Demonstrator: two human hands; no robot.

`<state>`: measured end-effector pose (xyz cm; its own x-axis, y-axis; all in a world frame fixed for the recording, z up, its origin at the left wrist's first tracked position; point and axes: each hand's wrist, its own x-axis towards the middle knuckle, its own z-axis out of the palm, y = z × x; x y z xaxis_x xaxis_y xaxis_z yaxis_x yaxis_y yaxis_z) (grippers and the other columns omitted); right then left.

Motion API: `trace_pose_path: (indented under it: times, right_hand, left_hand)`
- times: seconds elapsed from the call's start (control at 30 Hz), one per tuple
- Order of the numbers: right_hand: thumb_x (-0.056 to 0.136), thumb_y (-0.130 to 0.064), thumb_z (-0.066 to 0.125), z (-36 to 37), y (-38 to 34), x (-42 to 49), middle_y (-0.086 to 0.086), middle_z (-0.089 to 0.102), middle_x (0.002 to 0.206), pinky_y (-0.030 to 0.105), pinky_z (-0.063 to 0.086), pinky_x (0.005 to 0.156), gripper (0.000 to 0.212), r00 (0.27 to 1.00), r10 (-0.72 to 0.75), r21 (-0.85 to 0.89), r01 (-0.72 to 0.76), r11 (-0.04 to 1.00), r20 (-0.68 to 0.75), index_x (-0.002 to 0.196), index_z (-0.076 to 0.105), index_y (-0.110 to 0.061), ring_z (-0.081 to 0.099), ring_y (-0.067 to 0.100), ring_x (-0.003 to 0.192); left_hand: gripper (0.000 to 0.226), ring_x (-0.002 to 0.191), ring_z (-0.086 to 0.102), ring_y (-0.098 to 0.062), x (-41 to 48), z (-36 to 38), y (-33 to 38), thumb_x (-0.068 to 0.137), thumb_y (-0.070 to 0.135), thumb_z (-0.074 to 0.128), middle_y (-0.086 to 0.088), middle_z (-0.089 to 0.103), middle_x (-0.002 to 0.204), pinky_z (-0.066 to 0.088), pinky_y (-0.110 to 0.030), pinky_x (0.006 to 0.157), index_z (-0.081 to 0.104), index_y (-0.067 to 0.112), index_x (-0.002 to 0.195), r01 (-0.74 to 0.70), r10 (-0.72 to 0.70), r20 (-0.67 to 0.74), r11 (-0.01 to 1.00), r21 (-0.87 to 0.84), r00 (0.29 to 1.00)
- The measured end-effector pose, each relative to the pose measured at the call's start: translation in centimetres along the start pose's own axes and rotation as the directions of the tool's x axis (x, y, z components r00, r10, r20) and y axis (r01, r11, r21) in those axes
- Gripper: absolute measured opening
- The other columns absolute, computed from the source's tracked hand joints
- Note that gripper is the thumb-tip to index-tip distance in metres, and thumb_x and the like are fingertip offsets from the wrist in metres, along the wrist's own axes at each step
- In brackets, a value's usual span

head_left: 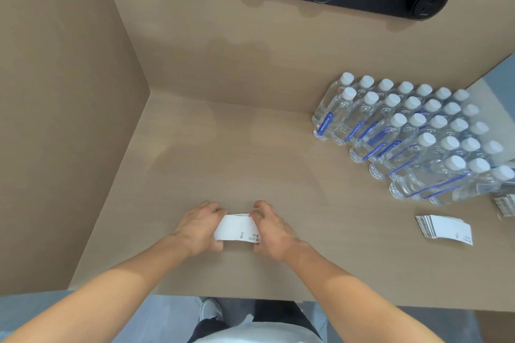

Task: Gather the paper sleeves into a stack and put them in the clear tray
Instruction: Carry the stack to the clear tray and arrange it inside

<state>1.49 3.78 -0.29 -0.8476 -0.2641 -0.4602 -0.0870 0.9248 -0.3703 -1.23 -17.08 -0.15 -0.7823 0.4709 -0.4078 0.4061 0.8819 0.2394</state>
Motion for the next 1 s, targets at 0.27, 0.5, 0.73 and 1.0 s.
trace_pose_path:
  times: [0.27, 0.5, 0.73, 1.0]
  right_hand:
    - [0.077, -0.013, 0.064, 0.3, -0.7, -4.3, 0.006, 0.055, 0.120, 0.030, 0.048, 0.082, 0.053, 0.988, 0.123, 0.097, -0.114, 0.989, -0.089, 0.128, 0.049, -0.014, 0.056, 0.026, 0.107]
    - [0.069, -0.014, 0.063, 0.0, 3.7, -9.0, -0.003, 0.056, 0.086, 0.027, 0.046, 0.061, 0.022, 0.966, 0.214, 0.235, -0.176, 0.956, -0.147, 0.089, 0.054, -0.019, 0.055, 0.020, 0.075]
    - [0.070, -0.015, 0.064, -0.3, 10.9, -15.1, 0.002, 0.058, 0.091, 0.033, 0.052, 0.069, 0.027, 0.951, 0.269, 0.318, -0.210, 0.925, -0.153, 0.096, 0.057, -0.013, 0.058, 0.025, 0.082]
    - [0.081, -0.012, 0.066, 0.4, 23.2, -26.4, 0.007, 0.054, 0.129, 0.038, 0.052, 0.088, 0.050, 0.893, 0.412, 0.279, -0.354, 0.892, -0.182, 0.128, 0.050, -0.011, 0.058, 0.030, 0.112]
  left_hand:
    - [0.058, 0.113, 0.047, -0.017, -0.7, 0.2, 0.7, 0.061, 0.048, 0.062, 0.004, 0.053, 0.114, 0.049, -0.031, 0.084, 0.056, 0.021, 0.112, -0.126, 0.127, -0.045, 0.992, 0.026, 0.991]
    - [0.052, 0.097, 0.058, -0.020, -0.3, 0.7, 6.9, 0.070, 0.032, 0.066, 0.006, 0.044, 0.120, 0.053, -0.033, 0.077, 0.053, 0.021, 0.119, -0.140, 0.140, -0.009, 0.981, -0.135, 0.990]
    - [0.044, 0.099, 0.061, -0.021, 2.2, 1.3, 16.3, 0.069, 0.026, 0.076, 0.000, 0.062, 0.108, 0.050, -0.029, 0.078, 0.060, 0.020, 0.109, -0.195, 0.199, 0.025, 0.974, -0.115, 0.980]
    - [0.033, 0.088, 0.061, -0.019, 4.4, 4.2, 33.9, 0.068, 0.030, 0.073, 0.004, 0.061, 0.095, 0.049, -0.026, 0.072, 0.062, 0.024, 0.098, -0.293, 0.299, 0.045, 0.950, -0.111, 0.953]
